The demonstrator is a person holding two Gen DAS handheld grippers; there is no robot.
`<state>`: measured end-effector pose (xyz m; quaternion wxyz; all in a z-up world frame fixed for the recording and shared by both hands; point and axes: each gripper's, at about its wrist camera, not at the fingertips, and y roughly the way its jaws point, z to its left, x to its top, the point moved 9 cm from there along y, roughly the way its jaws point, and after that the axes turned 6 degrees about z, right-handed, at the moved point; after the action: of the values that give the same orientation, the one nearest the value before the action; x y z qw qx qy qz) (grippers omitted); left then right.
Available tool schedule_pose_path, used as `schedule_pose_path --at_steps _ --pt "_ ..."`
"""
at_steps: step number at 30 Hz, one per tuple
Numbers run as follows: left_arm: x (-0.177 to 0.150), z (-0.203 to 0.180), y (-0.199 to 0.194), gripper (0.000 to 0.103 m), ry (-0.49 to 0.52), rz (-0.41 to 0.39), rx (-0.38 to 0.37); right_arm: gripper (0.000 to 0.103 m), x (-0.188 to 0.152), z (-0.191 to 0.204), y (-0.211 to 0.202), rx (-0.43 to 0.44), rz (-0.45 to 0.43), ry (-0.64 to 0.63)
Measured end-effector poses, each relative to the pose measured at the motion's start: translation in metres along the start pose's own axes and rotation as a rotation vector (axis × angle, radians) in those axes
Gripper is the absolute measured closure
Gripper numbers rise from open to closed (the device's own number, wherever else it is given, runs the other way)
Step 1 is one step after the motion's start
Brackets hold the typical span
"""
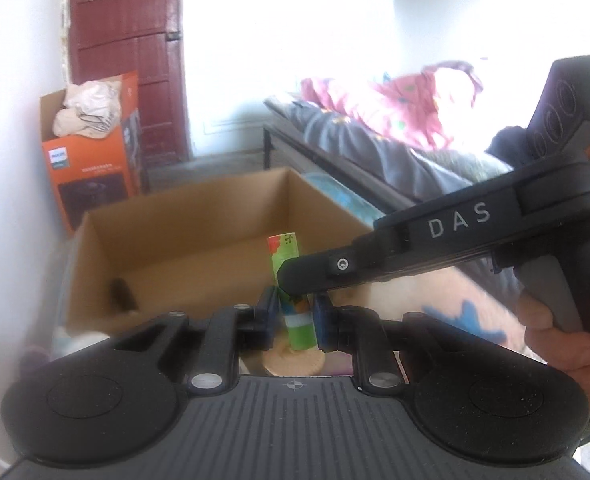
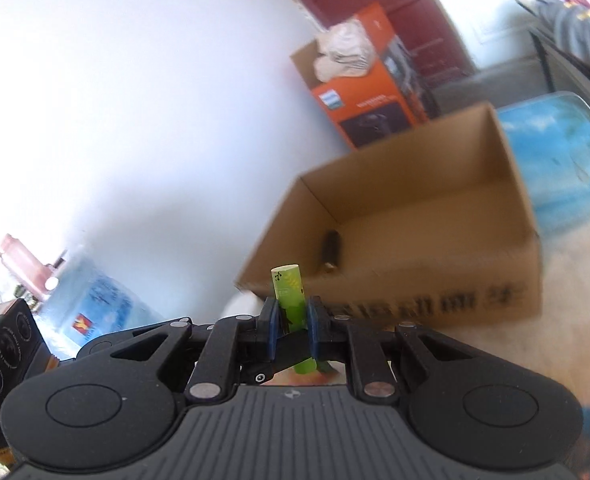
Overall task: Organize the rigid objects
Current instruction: 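Carry the green lighter into the box and release it with the right gripper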
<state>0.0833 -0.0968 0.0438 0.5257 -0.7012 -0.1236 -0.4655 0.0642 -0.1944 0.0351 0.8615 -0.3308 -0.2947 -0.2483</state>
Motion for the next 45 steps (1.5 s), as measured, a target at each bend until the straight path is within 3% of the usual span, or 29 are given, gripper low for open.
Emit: schedule_pose_path --at_steps 5,11,21,25,32,35,39,45 --pt "0.034 0.033 0.008 0.085 -0.030 0.015 0.051 0.086 0.047 0.014 0.028 0.051 0.039 -0.028" --pt "0.042 0.069 0.054 0.085 -0.042 0.139 0.098 0.086 0.080 -0.012 0.089 0.090 0.187 0.087" --pt "0.009 0.113 0.114 0.084 -0.103 0.405 0.051 0.086 0.065 -0.068 0.181 0.043 0.472 0.229" --pt "0.000 0.124 0.121 0.083 -0.121 0.452 0.046 0.086 0.056 -0.075 0.205 0.013 0.567 0.221" --pt "-0.007 0.128 0.103 0.078 -0.110 0.381 0.077 0.085 0.047 -0.076 0.241 -0.099 0.726 0.136" --pt "-0.004 0.130 0.090 0.069 -0.102 0.331 0.096 0.084 0.043 -0.075 0.257 -0.135 0.773 0.101" --pt "-0.004 0.132 0.070 0.049 -0.089 0.243 0.145 0.084 0.040 -0.071 0.273 -0.138 0.785 0.101" --pt "0.000 0.135 0.032 0.031 -0.162 0.101 0.133 0.077 0.050 -0.060 0.267 -0.073 0.720 0.148"
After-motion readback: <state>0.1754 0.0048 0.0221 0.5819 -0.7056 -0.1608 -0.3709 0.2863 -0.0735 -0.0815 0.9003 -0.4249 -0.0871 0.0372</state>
